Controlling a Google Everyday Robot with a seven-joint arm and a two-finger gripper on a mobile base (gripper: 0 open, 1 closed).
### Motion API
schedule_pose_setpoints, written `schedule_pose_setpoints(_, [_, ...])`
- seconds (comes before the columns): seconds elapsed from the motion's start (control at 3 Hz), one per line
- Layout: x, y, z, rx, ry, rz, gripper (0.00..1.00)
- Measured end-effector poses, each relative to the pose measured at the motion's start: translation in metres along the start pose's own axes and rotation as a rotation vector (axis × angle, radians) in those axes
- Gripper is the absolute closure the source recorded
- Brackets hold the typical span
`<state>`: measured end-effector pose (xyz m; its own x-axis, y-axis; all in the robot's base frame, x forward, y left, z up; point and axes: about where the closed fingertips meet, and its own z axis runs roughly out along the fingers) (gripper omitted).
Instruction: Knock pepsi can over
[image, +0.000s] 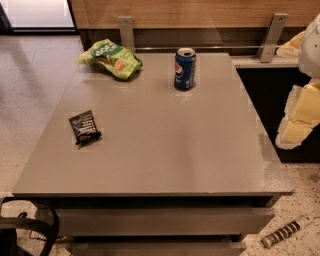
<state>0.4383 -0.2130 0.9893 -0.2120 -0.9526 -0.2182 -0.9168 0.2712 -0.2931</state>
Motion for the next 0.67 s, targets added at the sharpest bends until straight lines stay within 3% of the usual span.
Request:
schedule_pose_setpoints(0.33, [0.000, 0.000, 0.000, 0.000, 0.000, 0.000, 0.00])
schedule_pose_setpoints(0.67, [-0.001, -0.014, 0.001, 0.033, -0.026, 0.020, 0.00])
